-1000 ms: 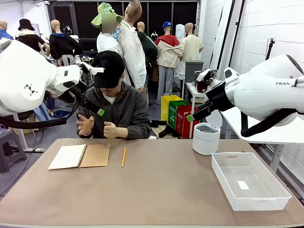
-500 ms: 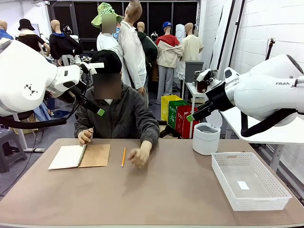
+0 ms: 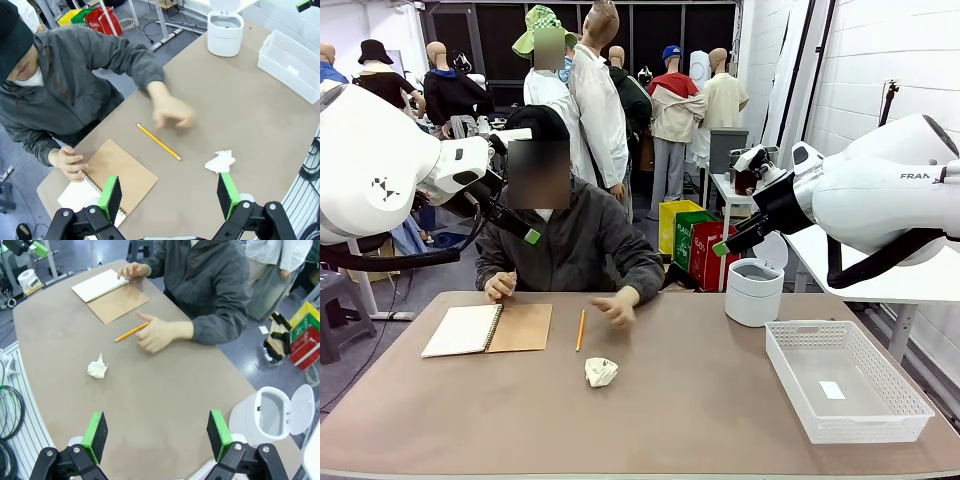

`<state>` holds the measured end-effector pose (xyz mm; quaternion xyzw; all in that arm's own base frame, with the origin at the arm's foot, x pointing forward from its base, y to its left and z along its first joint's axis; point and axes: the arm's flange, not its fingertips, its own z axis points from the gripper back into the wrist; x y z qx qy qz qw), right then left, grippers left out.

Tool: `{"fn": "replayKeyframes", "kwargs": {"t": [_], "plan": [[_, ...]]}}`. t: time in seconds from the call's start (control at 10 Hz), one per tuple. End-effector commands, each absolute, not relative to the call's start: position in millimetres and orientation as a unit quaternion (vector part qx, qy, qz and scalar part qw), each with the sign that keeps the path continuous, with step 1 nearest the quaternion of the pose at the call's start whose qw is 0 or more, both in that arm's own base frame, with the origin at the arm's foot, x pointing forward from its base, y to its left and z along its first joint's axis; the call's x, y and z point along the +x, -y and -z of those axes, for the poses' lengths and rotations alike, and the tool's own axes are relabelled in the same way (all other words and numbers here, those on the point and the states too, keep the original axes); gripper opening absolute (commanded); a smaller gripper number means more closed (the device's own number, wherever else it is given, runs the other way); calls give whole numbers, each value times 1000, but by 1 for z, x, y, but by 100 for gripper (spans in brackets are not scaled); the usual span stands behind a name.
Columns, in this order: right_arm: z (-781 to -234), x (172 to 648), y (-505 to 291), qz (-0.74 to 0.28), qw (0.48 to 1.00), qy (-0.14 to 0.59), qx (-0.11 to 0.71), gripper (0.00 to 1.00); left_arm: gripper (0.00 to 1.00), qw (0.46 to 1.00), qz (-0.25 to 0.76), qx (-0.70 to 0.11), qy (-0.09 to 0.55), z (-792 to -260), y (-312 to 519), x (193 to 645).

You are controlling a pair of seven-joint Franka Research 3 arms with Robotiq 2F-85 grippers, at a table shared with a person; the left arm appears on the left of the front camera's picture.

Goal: Sort the paper based on its condition.
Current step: If a person hands you a paper, place it in the Organizing basket , and if it's crumpled, put it in the Trash can.

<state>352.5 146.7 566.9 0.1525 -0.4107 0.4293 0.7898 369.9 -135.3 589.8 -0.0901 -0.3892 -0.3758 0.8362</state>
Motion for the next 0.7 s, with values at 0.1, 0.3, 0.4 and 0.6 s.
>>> {"fn": "replayKeyframes", "kwargs": {"t": [0.1, 0.3, 0.4, 0.6], "plan": [[-567, 352, -147, -431, 789, 409, 156, 100, 100, 840, 369, -89, 388, -590, 135, 370], [-567, 352, -147, -431, 789, 409, 156, 100, 100, 840, 369, -89, 388, -590, 135, 370], [-567, 352, -147, -431, 789, 409, 156, 100, 100, 840, 369, -89, 388, -590, 135, 370], [-567, 353, -147, -429, 790, 411, 153, 100, 100, 840, 369, -89, 388, -590, 135, 370]]}}
